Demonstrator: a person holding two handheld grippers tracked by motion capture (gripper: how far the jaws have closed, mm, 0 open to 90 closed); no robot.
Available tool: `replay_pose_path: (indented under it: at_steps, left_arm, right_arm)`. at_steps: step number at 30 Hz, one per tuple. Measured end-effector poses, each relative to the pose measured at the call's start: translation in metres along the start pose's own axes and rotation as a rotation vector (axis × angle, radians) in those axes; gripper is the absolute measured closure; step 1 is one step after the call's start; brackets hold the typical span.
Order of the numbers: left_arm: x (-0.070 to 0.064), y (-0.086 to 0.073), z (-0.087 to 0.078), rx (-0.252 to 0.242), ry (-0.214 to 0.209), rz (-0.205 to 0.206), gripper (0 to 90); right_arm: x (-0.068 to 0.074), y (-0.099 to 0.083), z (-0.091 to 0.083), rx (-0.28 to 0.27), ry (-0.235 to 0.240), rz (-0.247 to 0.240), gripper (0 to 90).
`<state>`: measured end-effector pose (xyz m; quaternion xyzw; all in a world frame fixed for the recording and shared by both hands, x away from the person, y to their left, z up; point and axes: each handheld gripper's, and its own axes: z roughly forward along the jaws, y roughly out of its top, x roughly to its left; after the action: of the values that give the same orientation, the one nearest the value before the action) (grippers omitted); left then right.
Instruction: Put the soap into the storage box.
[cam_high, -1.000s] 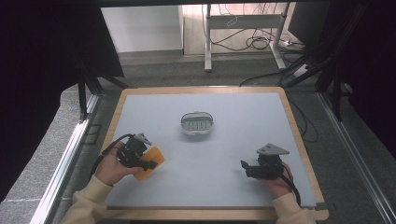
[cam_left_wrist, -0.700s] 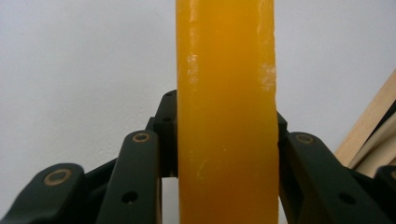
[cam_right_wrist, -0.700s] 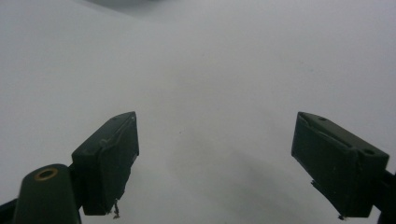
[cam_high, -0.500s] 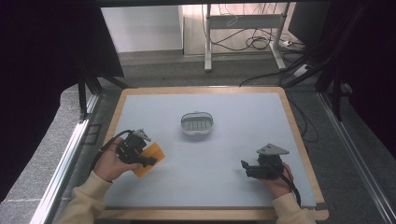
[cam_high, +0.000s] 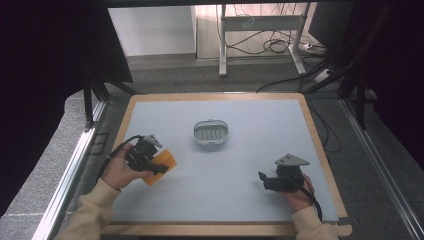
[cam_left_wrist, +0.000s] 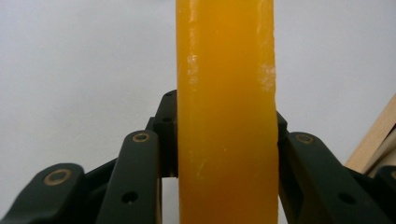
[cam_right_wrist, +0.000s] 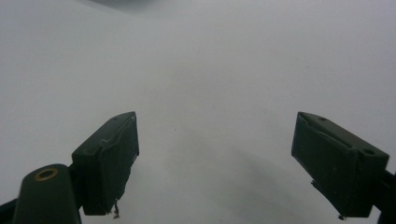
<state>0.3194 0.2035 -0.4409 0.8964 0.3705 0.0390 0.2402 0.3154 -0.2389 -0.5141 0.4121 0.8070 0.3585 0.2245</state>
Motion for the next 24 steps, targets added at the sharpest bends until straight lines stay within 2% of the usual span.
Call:
replay_pose_path:
  at_steps: [4, 24]
  left_arm:
    - [0.004, 0.001, -0.001, -0.014, 0.001, -0.01, 61.7]
    - [0.009, 0.017, 0.003, -0.002, 0.002, -0.001, 61.7]
  right_arm:
    - [0.0, 0.0, 0.0, -0.002, 0.002, -0.003, 15.6]
    - [0.0, 0.0, 0.001, 0.005, -0.002, 0.001, 15.6]
